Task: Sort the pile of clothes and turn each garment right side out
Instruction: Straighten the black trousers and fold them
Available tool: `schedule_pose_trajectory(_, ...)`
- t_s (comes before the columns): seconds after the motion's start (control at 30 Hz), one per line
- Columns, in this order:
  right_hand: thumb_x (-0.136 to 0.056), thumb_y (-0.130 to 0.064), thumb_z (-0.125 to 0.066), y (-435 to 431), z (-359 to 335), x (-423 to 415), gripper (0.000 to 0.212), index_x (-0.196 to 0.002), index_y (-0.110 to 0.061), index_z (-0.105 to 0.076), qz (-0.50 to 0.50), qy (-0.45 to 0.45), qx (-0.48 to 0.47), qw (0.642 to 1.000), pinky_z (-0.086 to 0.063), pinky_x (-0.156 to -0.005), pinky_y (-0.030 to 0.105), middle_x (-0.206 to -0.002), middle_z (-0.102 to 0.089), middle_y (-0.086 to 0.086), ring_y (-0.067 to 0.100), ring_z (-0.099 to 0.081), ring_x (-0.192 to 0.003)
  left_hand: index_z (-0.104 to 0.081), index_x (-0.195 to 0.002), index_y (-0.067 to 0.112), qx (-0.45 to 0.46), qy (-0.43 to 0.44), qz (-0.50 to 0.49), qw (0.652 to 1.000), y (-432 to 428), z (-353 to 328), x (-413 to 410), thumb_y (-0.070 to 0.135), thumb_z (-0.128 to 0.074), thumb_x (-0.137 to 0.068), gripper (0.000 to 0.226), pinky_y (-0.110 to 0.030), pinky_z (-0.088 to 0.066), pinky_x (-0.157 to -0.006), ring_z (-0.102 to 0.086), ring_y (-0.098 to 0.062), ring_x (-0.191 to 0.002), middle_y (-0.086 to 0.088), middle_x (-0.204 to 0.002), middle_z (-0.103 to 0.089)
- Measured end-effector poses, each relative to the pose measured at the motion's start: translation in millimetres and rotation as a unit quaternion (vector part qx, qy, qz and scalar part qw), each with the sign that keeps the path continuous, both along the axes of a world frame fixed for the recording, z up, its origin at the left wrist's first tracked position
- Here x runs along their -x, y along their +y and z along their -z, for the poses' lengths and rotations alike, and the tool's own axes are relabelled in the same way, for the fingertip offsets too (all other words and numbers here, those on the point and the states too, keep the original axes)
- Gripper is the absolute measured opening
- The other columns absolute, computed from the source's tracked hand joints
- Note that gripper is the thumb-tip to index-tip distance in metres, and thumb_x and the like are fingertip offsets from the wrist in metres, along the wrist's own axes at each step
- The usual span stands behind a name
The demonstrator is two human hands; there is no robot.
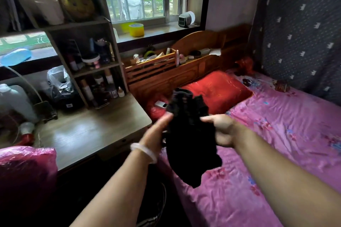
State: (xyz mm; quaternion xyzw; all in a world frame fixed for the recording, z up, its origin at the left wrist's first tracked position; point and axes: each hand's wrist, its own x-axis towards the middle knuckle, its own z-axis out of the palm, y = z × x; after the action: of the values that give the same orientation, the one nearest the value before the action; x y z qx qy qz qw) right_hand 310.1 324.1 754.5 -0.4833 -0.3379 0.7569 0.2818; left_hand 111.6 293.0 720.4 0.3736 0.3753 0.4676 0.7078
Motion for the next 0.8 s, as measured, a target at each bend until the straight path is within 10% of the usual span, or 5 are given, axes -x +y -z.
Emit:
schedule_pose_trajectory(0.23,-0.068,-0.049,-0.073,11.7,32.9,3.0,0.07,-0.118,-0.002,-0.063,-0.074,0.085,0.019,0.993,-0.055,-0.088,0.039,-0.112,-0.068,0.017,0.03,-0.067,-0.098,-0.028,-0.145,0.009,-0.101,0.538,0.012,0.837,1.0,20.0,-68.1,0.042,-0.043,-0.075,0.079,-0.044,-0.027,-0.115,-0.026,-0.028,-0.143,-0.014,-0.151,-0.034)
schedule_pose_trajectory(0.33,-0.035,-0.027,-0.096,18.1,59.6,2.5,0.099,-0.119,0.004,-0.056,0.006,-0.055,-0.045,0.997,-0.058,-0.079,0.046,-0.109,-0.068,0.025,0.035,-0.069,-0.091,-0.057,-0.118,0.008,-0.029,0.343,0.04,0.938,1.0,24.3,-71.0,0.021,-0.048,-0.06,0.06,-0.03,-0.049,-0.08,-0.058,-0.021,-0.094,-0.01,-0.102,-0.062)
schedule_pose_trajectory(0.43,-0.057,-0.01,-0.085,23.4,69.1,0.1,0.051,-0.1,-0.011,-0.058,0.017,-0.225,-0.188,0.956,-0.055,-0.088,0.045,-0.102,-0.07,0.016,0.031,-0.068,-0.095,-0.06,-0.082,0.015,0.128,0.085,-0.004,0.988,11.4,24.5,-51.8,0.023,-0.059,-0.06,0.023,-0.029,-0.038,-0.062,-0.047,-0.016,-0.068,0.0,-0.075,-0.052)
schedule_pose_trajectory(0.6,-0.067,-0.036,-0.072,1.5,78.8,18.7,0.07,-0.125,-0.015,-0.04,-0.157,-0.455,-0.352,0.803,-0.052,-0.085,0.037,-0.114,-0.063,0.01,0.029,-0.061,-0.106,-0.071,-0.106,0.009,0.217,0.156,-0.066,0.961,24.6,22.8,-60.6,0.067,-0.082,-0.041,0.088,-0.042,-0.047,-0.099,-0.068,-0.027,-0.096,-0.011,-0.107,-0.072)
schedule_pose_trajectory(0.8,-0.061,-0.047,-0.072,-10.9,86.2,9.7,0.101,-0.149,-0.027,-0.027,-0.29,-0.288,-0.367,0.836,-0.038,-0.107,0.026,-0.149,-0.039,-0.007,0.009,-0.038,-0.137,-0.073,-0.087,0.0,0.271,0.245,-0.217,0.905,25.8,41.6,-45.5,0.036,-0.091,-0.05,0.055,-0.037,-0.059,-0.077,-0.072,-0.03,-0.078,-0.016,-0.086,-0.074)
